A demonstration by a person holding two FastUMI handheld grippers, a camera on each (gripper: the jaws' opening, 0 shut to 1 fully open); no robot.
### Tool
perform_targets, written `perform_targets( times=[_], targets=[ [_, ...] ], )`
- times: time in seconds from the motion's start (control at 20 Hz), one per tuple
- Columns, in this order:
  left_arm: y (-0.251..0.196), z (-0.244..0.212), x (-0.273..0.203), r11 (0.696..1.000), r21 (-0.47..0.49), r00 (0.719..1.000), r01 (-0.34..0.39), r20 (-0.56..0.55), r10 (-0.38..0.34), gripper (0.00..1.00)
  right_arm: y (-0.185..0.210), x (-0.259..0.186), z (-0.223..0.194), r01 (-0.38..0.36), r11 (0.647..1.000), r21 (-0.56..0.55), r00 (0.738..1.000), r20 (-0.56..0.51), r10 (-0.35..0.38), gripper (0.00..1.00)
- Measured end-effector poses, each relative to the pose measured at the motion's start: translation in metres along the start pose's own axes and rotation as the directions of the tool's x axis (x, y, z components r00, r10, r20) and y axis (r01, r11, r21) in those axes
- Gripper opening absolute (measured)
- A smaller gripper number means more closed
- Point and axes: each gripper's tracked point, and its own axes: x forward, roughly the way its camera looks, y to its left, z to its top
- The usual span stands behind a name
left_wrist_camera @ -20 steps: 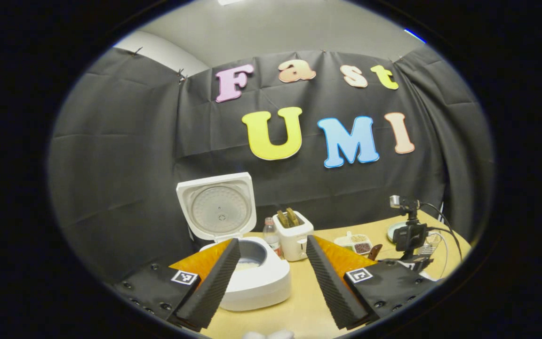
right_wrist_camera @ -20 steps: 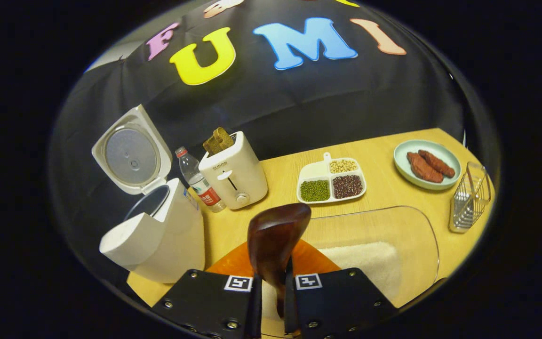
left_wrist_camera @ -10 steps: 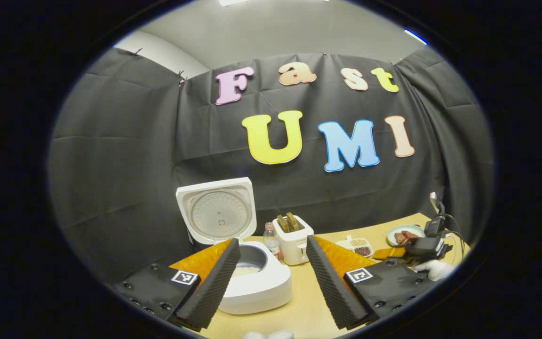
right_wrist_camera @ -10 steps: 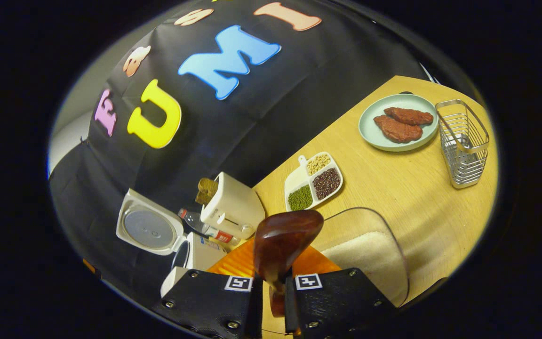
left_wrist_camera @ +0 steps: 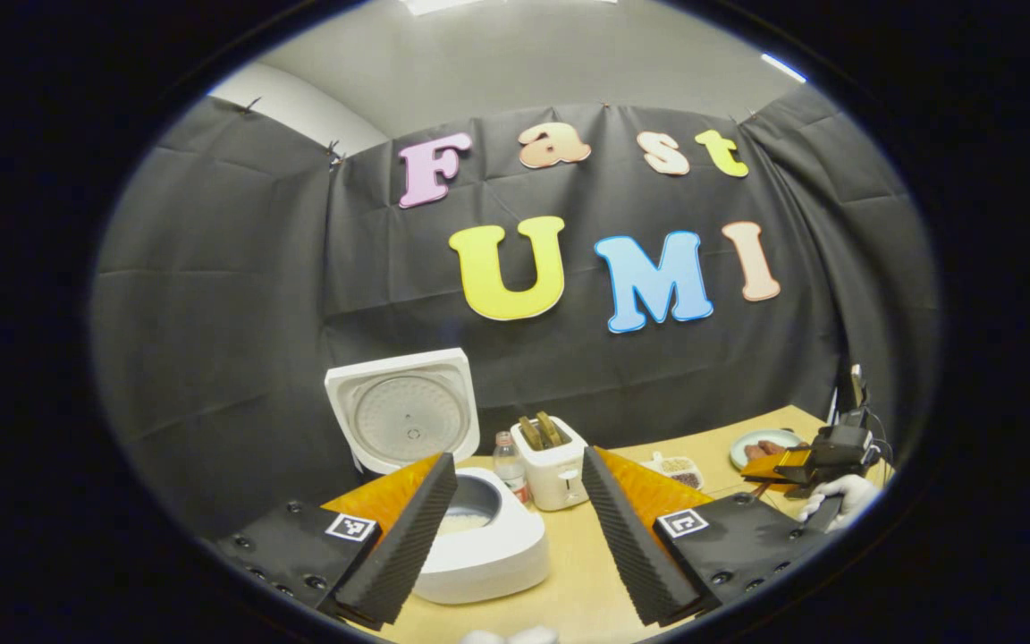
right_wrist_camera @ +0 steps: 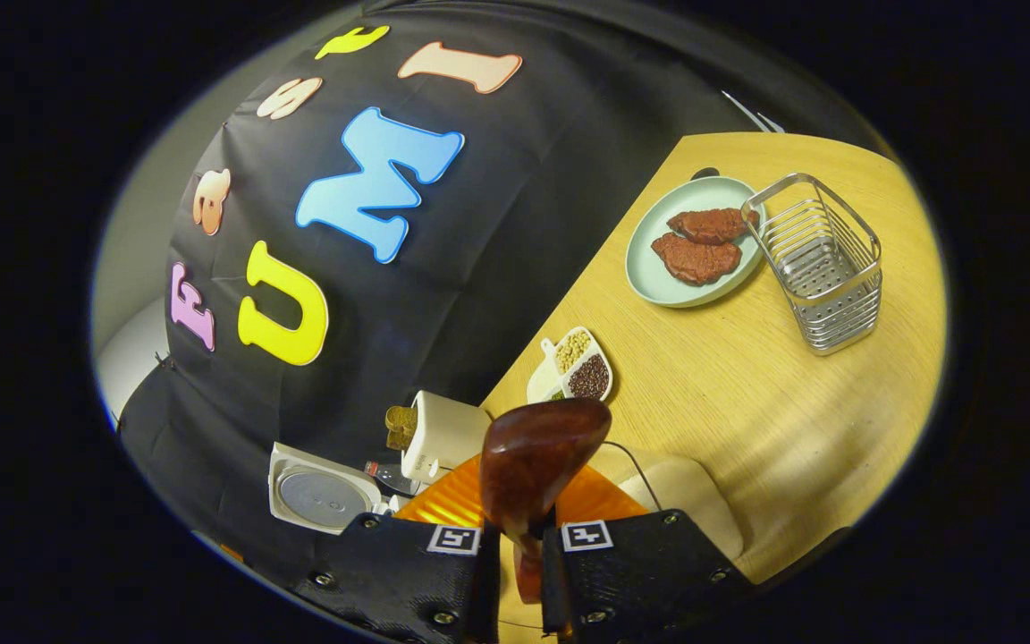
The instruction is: Close the left gripper, press the button to open the rice cooker; take a wooden spoon from the chopstick holder with the right hand, scoop a spoonful of rice and pour it into the rice cooker, then put the wooden spoon back into the chopstick holder.
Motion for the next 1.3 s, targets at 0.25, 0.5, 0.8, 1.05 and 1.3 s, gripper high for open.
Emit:
perform_targets(
  times=[0.25, 0.5, 0.8, 1.05, 1.3],
  targets=[
    [0.003, 0.001, -0.001, 1.0, 0.008, 1.0, 0.001, 0.007, -0.001, 0.98, 0.021, -0.007, 0.01, -0.026, 0.999, 0.029, 1.0, 0.007, 0.026, 0.14],
    [0.01, -0.004, -0.008, 1.0, 0.007, 1.0, 0.005, 0.014, -0.006, 0.99, 0.08, -0.013, 0.019, -0.08, 0.996, 0.042, 0.997, 0.015, 0.08, 0.19],
    [0.027, -0.014, -0.016, 0.999, -0.04, 1.0, -0.013, 0.014, 0.013, 0.99, 0.166, 0.007, -0.012, -0.142, 0.99, 0.022, 0.989, -0.037, 0.142, 0.18],
    [0.041, -0.02, -0.025, 0.997, -0.057, 0.999, -0.044, 0.014, 0.045, 0.99, 0.238, 0.046, -0.074, -0.197, 0.98, 0.023, 0.969, -0.151, 0.198, 0.18],
    [0.049, -0.034, -0.03, 0.995, -0.079, 0.998, -0.068, -0.002, 0.068, 0.99, 0.295, 0.094, -0.151, -0.247, 0.969, -0.007, 0.937, -0.255, 0.237, 0.18]
  ],
)
